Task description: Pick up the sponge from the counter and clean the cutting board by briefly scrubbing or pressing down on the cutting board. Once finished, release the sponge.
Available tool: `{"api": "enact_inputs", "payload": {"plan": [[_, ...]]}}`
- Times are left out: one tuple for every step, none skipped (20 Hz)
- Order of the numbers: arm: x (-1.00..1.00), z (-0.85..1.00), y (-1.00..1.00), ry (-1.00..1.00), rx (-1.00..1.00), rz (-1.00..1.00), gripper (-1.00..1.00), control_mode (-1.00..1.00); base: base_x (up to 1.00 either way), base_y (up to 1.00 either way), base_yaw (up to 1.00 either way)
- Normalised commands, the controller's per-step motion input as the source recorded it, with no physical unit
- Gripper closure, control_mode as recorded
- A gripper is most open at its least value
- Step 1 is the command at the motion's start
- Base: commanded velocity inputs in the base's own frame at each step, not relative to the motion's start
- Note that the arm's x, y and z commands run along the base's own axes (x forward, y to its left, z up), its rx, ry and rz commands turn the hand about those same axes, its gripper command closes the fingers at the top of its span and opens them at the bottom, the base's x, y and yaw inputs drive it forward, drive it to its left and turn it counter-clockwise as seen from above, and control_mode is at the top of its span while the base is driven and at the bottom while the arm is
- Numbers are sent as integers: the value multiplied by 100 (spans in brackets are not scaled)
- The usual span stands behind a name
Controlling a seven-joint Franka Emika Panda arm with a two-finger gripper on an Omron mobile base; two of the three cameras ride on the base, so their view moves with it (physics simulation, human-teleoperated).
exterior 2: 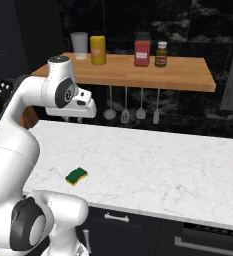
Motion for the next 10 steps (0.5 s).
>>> {"api": "enact_inputs", "payload": {"plan": [[0, -5, 0, 0, 0, 0, -100, -100, 0, 0, 0], [0, -18, 0, 0, 0, 0, -100, -100, 0, 0, 0], [0, -34, 0, 0, 0, -2, -100, -100, 0, 0, 0], [0, -46, 0, 0, 0, -3, -100, -100, 0, 0, 0], [0, -66, 0, 0, 0, -3, -100, -100, 0, 0, 0], [0, -71, 0, 0, 0, -2, -100, -100, 0, 0, 0], [0, -81, 0, 0, 0, -2, -100, -100, 0, 0, 0], [0, -93, 1, 0, 0, -1, -100, -100, 0, 0, 0], [0, -88, 0, 0, 0, -1, -100, -100, 0, 0, 0], [0, -78, 0, 0, 0, -2, -100, -100, 0, 0, 0]]}}
